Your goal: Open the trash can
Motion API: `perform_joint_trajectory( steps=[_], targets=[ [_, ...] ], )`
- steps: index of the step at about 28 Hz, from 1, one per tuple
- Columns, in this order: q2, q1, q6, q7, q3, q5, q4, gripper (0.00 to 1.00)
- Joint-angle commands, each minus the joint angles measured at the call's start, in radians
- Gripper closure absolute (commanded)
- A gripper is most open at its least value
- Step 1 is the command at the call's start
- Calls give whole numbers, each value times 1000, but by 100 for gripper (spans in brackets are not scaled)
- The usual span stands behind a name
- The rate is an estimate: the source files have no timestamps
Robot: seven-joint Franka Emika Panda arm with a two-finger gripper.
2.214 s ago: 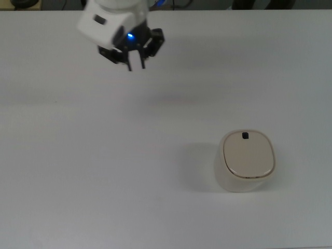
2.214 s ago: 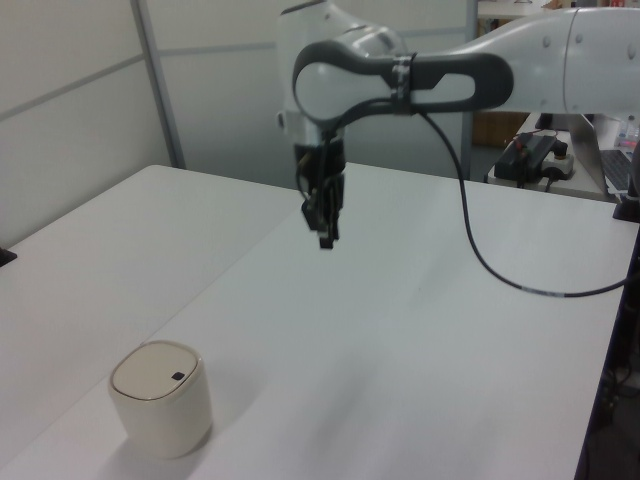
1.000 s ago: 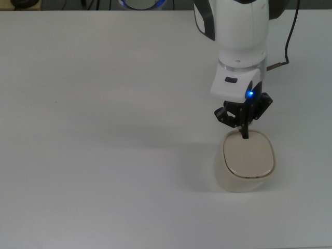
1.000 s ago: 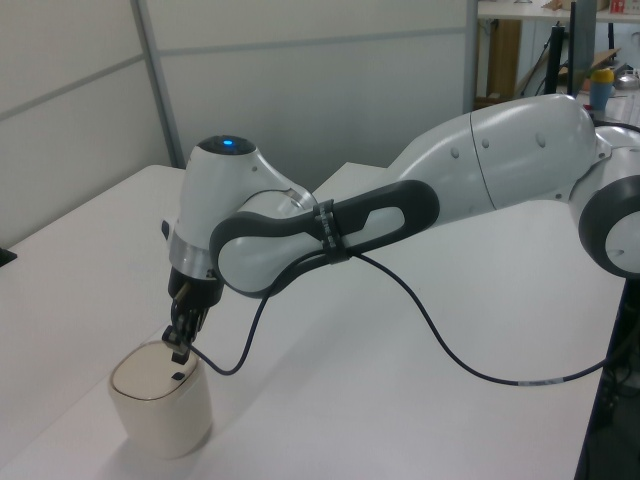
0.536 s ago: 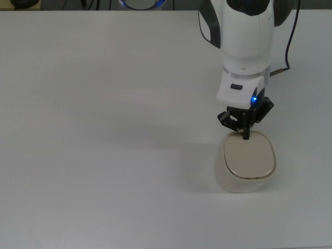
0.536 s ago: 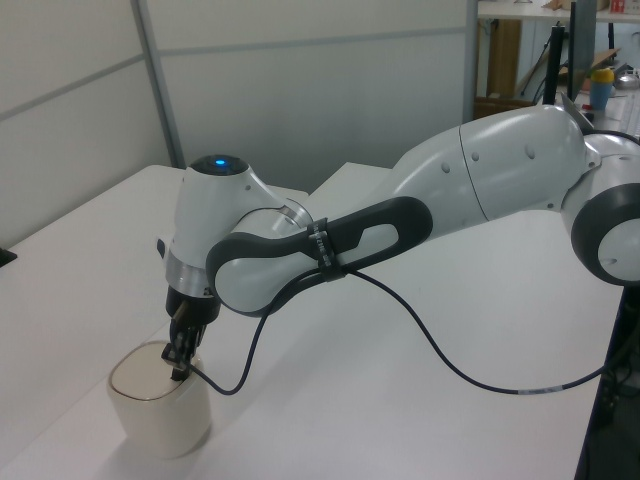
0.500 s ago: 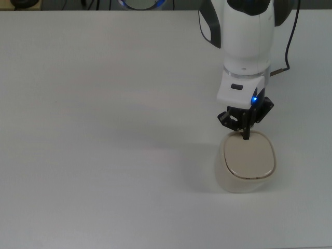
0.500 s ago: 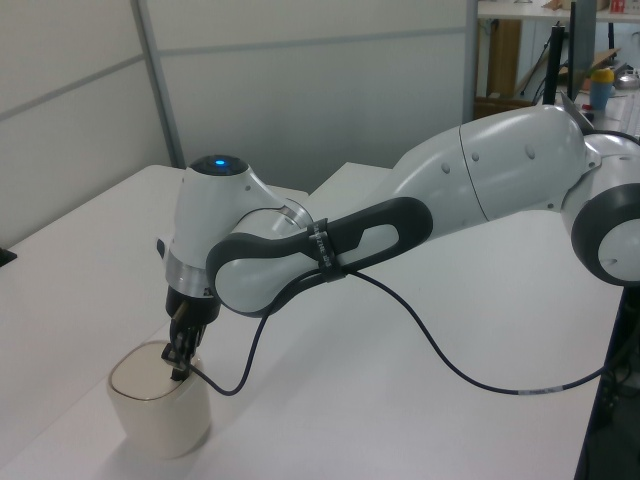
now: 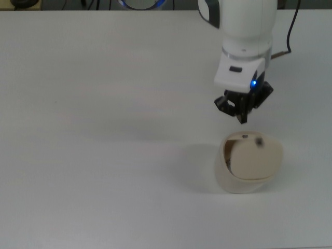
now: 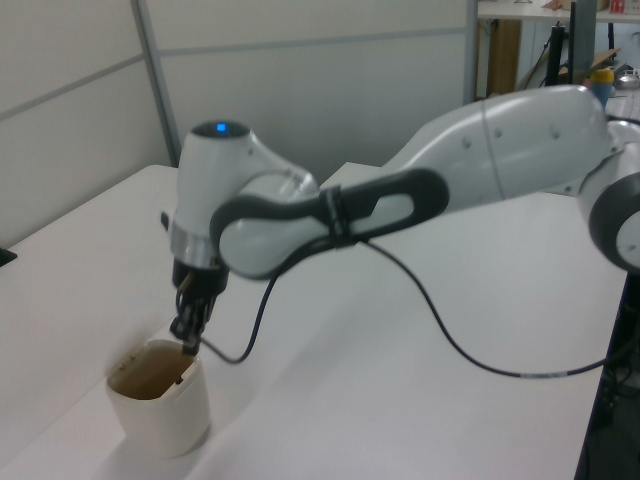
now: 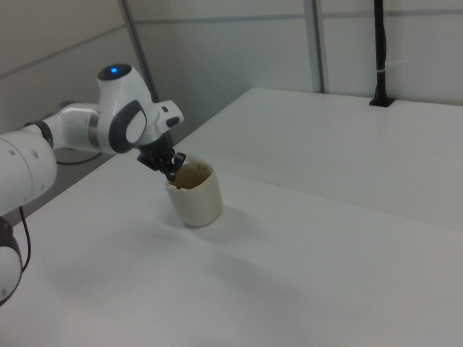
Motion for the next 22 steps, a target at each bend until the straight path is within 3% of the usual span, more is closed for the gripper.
perform_joint_trajectory(
  steps=[1, 6, 9, 11, 13, 22],
  targets=[
    [-100, -10, -153, 9, -19, 15, -20, 96],
    [-158, -40, -318, -2, -51, 1, -20, 80],
    [-201, -48, -425, -17, -106, -1, -18, 57],
    [-220, -48, -460, -19, -149, -1, -18, 34],
    [-236, -48, -505, -19, -198, -1, -18, 0],
    [-266, -48, -593, -54, -307, -11, -18, 0]
  ],
)
